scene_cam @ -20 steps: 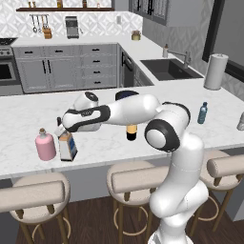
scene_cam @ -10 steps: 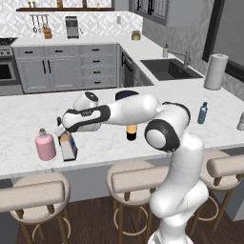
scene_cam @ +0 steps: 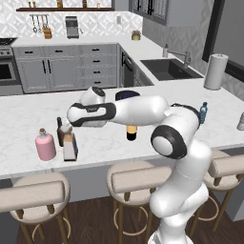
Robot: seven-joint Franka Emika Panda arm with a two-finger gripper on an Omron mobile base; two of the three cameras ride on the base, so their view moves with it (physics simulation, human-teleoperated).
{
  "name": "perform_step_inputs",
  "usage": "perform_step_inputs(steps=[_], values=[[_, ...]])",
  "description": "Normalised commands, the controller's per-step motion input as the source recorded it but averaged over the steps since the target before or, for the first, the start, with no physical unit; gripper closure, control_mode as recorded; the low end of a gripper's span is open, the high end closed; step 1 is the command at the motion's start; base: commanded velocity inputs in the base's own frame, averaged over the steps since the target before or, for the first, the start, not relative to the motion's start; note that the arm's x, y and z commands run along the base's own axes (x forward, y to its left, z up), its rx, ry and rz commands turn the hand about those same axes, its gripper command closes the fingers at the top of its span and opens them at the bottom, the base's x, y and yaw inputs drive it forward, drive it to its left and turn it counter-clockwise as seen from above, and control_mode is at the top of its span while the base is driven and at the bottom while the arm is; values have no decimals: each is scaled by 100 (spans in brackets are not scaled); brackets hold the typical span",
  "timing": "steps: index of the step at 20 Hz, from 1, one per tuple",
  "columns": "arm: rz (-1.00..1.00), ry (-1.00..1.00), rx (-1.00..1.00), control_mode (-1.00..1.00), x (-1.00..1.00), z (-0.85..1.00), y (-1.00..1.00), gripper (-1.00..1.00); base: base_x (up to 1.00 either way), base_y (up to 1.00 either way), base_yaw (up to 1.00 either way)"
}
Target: Move the plastic bottles in the middle to the plastics group, and the glass bottles in the middle to the glass group.
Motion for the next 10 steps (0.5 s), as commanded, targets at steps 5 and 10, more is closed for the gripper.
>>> perform_step_inputs(steps=[5, 10], values=[[-6, 0, 0, -100, -36, 47, -48, -100, 0, 0, 0], [-14, 0, 0, -100, -41, 30, -67, -100, 0, 0, 0]])
